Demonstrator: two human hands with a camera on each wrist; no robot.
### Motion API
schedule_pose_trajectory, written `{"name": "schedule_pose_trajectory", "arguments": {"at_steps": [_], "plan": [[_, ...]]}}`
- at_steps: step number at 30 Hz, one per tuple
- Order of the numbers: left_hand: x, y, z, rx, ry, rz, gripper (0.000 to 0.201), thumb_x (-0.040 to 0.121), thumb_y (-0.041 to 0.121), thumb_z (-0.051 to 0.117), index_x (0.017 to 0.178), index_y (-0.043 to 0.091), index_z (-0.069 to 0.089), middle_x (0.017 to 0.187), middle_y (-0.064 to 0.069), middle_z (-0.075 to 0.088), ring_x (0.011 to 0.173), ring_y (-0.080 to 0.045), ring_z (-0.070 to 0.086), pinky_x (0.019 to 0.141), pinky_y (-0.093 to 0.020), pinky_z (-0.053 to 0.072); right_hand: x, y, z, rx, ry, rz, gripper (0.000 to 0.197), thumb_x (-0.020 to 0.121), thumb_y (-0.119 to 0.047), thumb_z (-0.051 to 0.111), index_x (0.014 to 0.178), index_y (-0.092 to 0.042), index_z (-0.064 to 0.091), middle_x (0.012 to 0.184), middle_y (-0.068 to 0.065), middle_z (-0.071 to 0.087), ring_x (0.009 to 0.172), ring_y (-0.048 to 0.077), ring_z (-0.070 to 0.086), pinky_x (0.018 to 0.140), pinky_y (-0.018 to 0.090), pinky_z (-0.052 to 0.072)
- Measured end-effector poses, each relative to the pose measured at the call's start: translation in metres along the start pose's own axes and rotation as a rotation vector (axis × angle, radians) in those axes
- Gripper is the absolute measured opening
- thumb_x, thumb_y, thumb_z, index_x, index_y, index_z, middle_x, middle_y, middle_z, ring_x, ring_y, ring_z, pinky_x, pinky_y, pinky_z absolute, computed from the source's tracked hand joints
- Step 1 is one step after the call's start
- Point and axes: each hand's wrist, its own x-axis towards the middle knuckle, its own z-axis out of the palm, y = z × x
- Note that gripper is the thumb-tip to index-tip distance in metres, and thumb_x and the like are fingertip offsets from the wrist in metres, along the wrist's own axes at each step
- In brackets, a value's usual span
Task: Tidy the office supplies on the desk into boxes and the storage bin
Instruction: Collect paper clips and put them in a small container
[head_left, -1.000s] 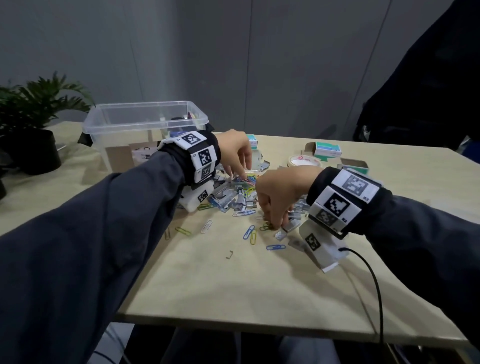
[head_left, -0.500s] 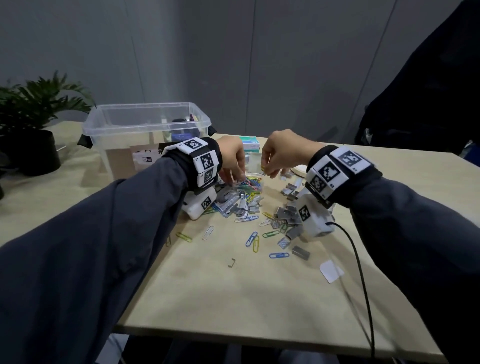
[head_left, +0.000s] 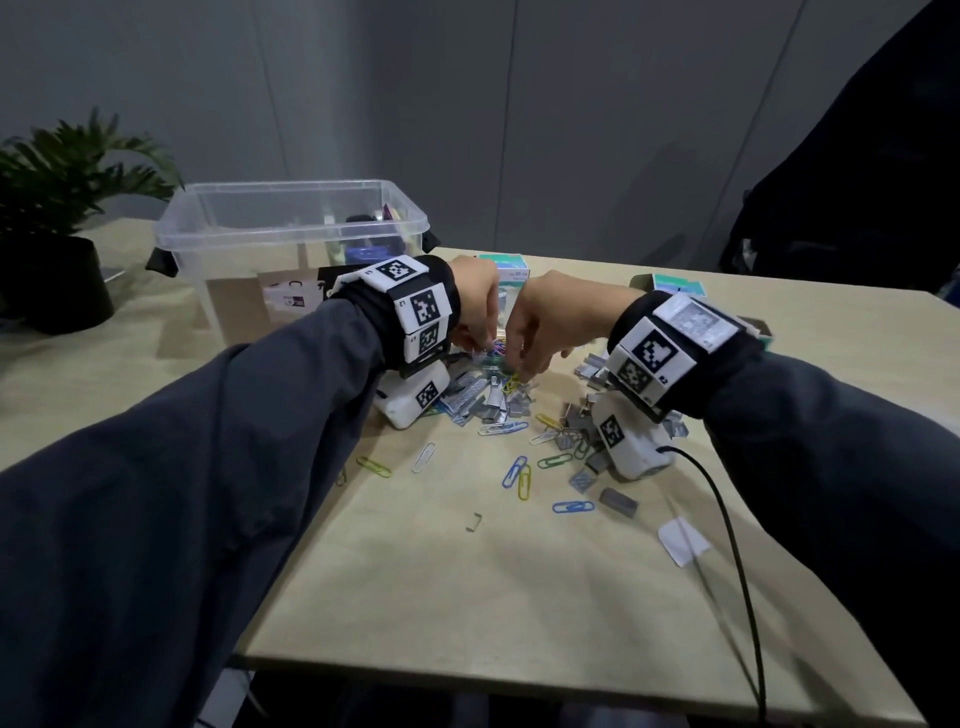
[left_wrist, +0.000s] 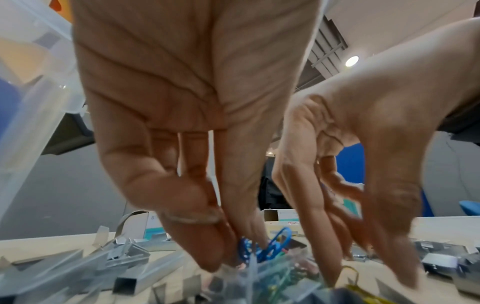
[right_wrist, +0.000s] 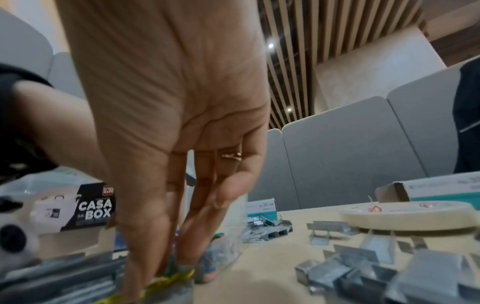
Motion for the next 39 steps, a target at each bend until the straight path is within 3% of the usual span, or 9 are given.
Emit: {"name": "schedule_pose_trajectory", "arguments": {"at_steps": [4, 8, 11, 18, 27, 30, 32, 35, 39], "plan": [[-0.003, 0.0, -0.002, 0.004, -0.012, -0.022, 0.01, 0.076, 0.0, 0.08, 0.074, 0.004, 0.07, 0.051, 0.002, 0.065, 0.048, -0.01, 0.065, 0.05, -0.021, 0.056, 0.004, 0.0, 0.006, -0.008, -0.047, 0.006, 0.013, 0.075, -0.013, 0.082, 0.081, -0.021, 0.076, 0.073, -0.002, 0.072, 0.066, 0.005, 0.066, 0.051, 0.015, 0.046], [-0.012, -0.001, -0.006, -0.021, -0.051, -0.011, 0.02, 0.078, 0.01, 0.079, 0.093, 0.0, 0.071, 0.076, -0.009, 0.071, 0.064, -0.018, 0.068, 0.066, -0.034, 0.059, 0.002, 0.001, 0.003, -0.041, -0.054, -0.007, 0.013, 0.075, -0.014, 0.083, 0.077, -0.024, 0.074, 0.072, -0.005, 0.07, 0.057, -0.002, 0.06, 0.051, 0.014, 0.045], [-0.018, -0.003, -0.012, -0.041, 0.006, -0.002, 0.022, 0.079, 0.012, 0.078, 0.096, -0.001, 0.071, 0.083, -0.013, 0.072, 0.069, -0.021, 0.068, 0.076, -0.041, 0.06, -0.006, 0.005, -0.008, 0.045, -0.035, 0.003, 0.009, 0.079, -0.013, 0.08, 0.077, -0.019, 0.073, 0.07, -0.005, 0.072, 0.057, -0.003, 0.065, 0.049, 0.012, 0.045], [-0.031, -0.01, -0.021, -0.077, 0.084, 0.04, 0.018, 0.082, 0.017, 0.076, 0.094, 0.004, 0.072, 0.082, -0.008, 0.075, 0.066, -0.016, 0.07, 0.062, -0.03, 0.057, 0.001, 0.023, -0.02, 0.217, 0.201, 0.054, 0.004, 0.082, 0.001, 0.073, 0.084, -0.002, 0.075, 0.081, 0.013, 0.075, 0.073, 0.017, 0.073, 0.061, 0.019, 0.058], [-0.033, -0.025, -0.013, -0.144, 0.027, 0.026, 0.019, 0.087, 0.015, 0.071, 0.101, 0.002, 0.071, 0.088, -0.011, 0.074, 0.07, -0.019, 0.069, 0.056, -0.025, 0.052, 0.017, 0.019, -0.009, 0.134, 0.265, 0.113, 0.006, 0.087, -0.008, 0.072, 0.089, -0.005, 0.075, 0.075, 0.005, 0.074, 0.061, 0.007, 0.068, 0.049, 0.016, 0.051], [-0.035, -0.027, -0.014, -0.159, 0.024, 0.025, 0.018, 0.088, 0.015, 0.07, 0.099, 0.002, 0.071, 0.088, -0.012, 0.074, 0.07, -0.019, 0.069, 0.054, -0.023, 0.052, 0.01, 0.021, -0.016, 0.005, 0.125, 0.165, 0.008, 0.081, -0.008, 0.077, 0.089, -0.011, 0.076, 0.063, -0.006, 0.071, 0.053, 0.001, 0.065, 0.047, 0.014, 0.047], [-0.036, -0.027, -0.015, -0.164, 0.015, 0.02, 0.019, 0.088, 0.016, 0.07, 0.1, 0.001, 0.071, 0.088, -0.011, 0.074, 0.07, -0.019, 0.069, 0.054, -0.022, 0.052, 0.005, 0.019, -0.017, -0.077, -0.049, 0.196, 0.018, 0.075, -0.018, 0.084, 0.091, -0.017, 0.076, 0.062, -0.012, 0.071, 0.061, 0.0, 0.066, 0.049, 0.013, 0.044], [-0.037, -0.027, -0.015, -0.159, 0.006, 0.012, 0.02, 0.087, 0.018, 0.07, 0.1, 0.003, 0.071, 0.086, -0.009, 0.075, 0.073, -0.019, 0.07, 0.054, -0.022, 0.053, 0.005, 0.019, -0.012, -0.142, -0.118, 0.206, 0.029, 0.072, -0.024, 0.086, 0.097, -0.019, 0.074, 0.088, -0.003, 0.075, 0.072, 0.004, 0.065, 0.054, 0.014, 0.042], [-0.039, -0.025, -0.014, -0.148, -0.006, 0.015, 0.022, 0.088, 0.021, 0.07, 0.101, 0.003, 0.07, 0.082, -0.005, 0.073, 0.071, -0.018, 0.069, 0.054, -0.022, 0.053, 0.007, 0.017, -0.007, -0.17, -0.131, 0.209, 0.024, 0.076, -0.017, 0.083, 0.097, -0.008, 0.076, 0.091, 0.004, 0.075, 0.074, 0.01, 0.067, 0.058, 0.017, 0.047]]}}
